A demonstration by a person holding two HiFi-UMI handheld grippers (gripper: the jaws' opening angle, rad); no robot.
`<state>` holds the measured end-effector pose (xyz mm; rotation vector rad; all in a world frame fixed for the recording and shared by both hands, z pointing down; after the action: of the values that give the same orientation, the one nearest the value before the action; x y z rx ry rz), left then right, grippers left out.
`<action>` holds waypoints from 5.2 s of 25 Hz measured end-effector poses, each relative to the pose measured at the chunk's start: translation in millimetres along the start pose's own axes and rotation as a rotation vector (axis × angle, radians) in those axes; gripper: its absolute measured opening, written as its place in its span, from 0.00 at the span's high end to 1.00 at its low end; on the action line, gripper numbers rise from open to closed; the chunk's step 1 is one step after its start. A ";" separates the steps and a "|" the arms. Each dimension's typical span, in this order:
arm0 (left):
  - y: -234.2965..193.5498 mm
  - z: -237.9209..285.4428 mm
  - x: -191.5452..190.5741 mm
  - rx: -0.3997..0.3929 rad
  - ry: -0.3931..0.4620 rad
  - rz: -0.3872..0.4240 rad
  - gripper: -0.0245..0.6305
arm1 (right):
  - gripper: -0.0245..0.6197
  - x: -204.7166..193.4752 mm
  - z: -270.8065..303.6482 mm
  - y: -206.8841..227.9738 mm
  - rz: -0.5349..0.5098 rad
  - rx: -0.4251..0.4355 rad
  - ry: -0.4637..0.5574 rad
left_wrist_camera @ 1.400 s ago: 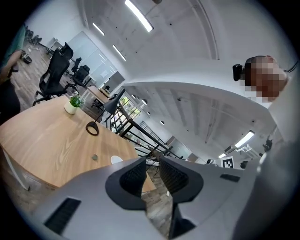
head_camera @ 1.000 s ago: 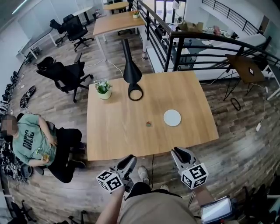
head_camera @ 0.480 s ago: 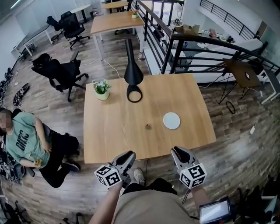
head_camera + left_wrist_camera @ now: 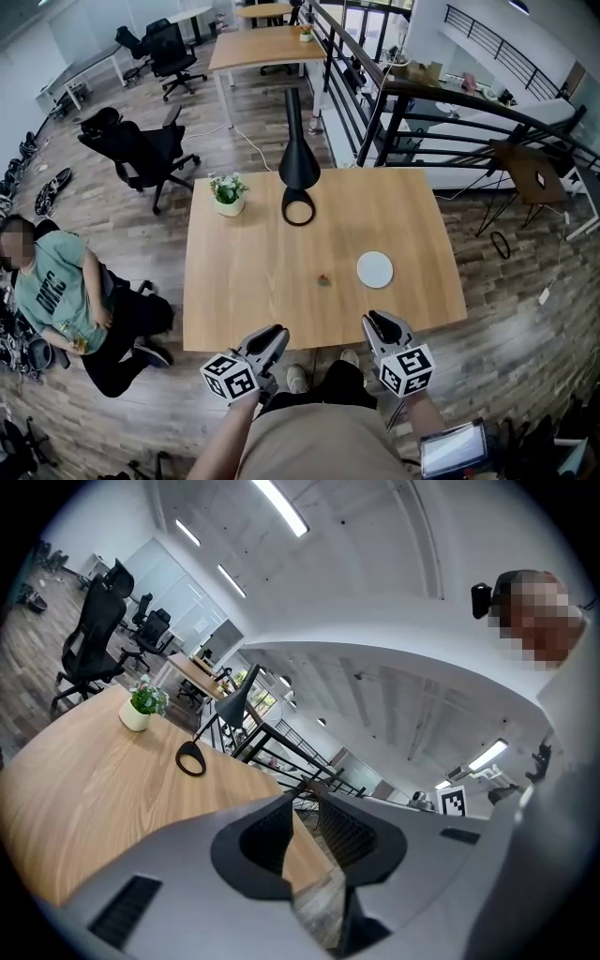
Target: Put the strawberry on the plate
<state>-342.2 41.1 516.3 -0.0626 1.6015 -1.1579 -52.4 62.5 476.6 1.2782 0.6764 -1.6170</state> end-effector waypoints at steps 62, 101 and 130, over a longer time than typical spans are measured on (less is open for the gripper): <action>-15.6 142.4 -10.8 0.579 0.040 0.021 0.82 | 0.72 -256.8 334.8 114.4 -0.580 0.728 -0.708; -18.6 159.4 6.4 0.499 0.067 0.053 0.82 | 0.74 -68.8 257.1 128.9 -0.352 0.593 -0.234; 3.3 231.2 4.9 0.358 0.062 0.067 0.82 | 0.74 52.4 146.2 217.6 -0.296 0.406 0.105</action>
<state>-164.5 -106.2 529.7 0.2608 1.4158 -1.3875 80.3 -168.5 498.5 1.6224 0.6438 -2.0124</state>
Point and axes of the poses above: the fingertips, and each gripper's own axes: z forward along the fingers, y to its right, x out of its top, the point moved 8 cm from there along -z, backward along the fingers, and after that the axes turned 6 degrees about y, right-handed, at the moved point
